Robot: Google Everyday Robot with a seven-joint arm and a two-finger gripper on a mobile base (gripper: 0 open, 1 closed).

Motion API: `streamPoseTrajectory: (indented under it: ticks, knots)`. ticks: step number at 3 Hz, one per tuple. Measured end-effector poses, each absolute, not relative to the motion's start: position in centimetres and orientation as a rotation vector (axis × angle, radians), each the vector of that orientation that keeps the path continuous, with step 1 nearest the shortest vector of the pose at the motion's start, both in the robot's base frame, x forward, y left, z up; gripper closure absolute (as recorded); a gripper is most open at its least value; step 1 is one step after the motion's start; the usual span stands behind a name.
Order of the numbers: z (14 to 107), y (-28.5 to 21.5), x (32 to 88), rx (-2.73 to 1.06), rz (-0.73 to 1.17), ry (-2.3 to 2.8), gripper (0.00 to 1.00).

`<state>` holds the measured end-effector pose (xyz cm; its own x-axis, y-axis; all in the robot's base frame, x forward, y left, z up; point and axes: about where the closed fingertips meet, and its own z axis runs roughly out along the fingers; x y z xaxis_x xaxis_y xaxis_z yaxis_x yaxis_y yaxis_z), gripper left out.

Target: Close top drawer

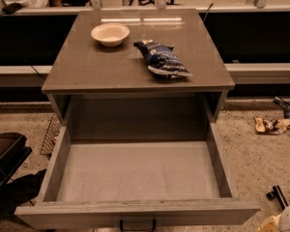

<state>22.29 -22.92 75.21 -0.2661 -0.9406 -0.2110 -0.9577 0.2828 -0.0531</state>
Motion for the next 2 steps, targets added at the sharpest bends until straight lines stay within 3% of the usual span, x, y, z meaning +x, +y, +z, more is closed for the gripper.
streamPoseTrajectory:
  ticks: [2]
  knots:
    - [73.7,-20.5,22.0,-1.805,0.106,2.362,1.00]
